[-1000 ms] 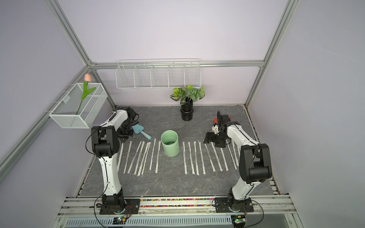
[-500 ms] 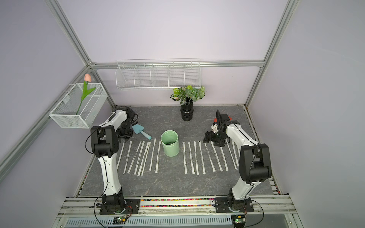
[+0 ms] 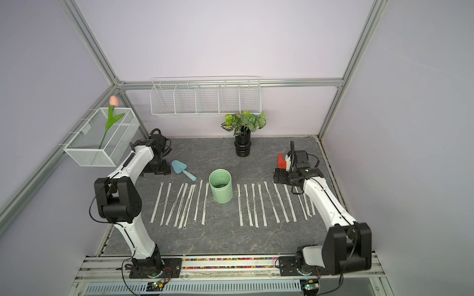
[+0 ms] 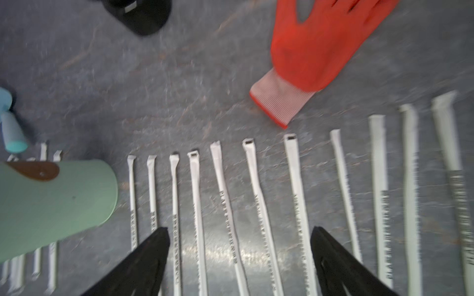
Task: Take the straws out of the storage container
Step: Reset both arms
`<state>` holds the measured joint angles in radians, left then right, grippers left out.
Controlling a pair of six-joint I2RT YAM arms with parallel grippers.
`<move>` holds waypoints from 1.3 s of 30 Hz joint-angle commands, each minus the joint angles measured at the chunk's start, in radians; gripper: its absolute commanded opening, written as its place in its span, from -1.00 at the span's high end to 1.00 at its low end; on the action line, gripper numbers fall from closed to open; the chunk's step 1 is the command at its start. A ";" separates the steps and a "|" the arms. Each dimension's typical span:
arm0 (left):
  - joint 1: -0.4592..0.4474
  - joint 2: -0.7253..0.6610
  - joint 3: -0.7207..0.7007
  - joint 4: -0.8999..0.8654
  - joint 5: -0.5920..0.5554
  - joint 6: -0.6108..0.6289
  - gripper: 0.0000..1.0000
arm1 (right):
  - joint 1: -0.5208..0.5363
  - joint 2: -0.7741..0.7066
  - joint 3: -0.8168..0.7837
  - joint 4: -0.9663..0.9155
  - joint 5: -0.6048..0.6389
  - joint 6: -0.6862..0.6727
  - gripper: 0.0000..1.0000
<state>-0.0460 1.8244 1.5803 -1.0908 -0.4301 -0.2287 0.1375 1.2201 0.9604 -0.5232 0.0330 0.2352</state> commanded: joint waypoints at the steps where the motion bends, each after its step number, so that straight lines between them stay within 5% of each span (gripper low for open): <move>1: -0.004 -0.141 -0.139 0.243 -0.055 -0.041 -0.99 | -0.007 -0.185 -0.190 0.312 0.199 -0.076 -0.78; 6: -0.008 -0.518 -0.562 0.754 0.002 -0.016 -0.99 | -0.015 -0.404 -0.507 0.585 0.312 -0.264 -0.78; 12: -0.008 -0.762 -1.054 1.344 0.110 0.107 -0.99 | -0.031 -0.440 -0.670 0.738 0.321 -0.274 -0.78; 19: -0.008 -0.774 -1.154 1.418 0.056 0.068 -0.99 | -0.046 -0.305 -0.748 0.932 0.320 -0.278 -0.78; 30: -0.007 -0.561 -1.213 1.704 0.022 0.111 -0.99 | -0.104 -0.039 -0.661 1.113 0.190 -0.271 -0.78; 39: 0.000 -0.378 -1.179 1.853 0.134 0.146 -0.99 | -0.125 0.106 -0.608 1.238 0.134 -0.274 -0.78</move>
<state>-0.0513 1.3998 0.3946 0.6468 -0.3420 -0.1139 0.0219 1.2926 0.3321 0.6167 0.2073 -0.0307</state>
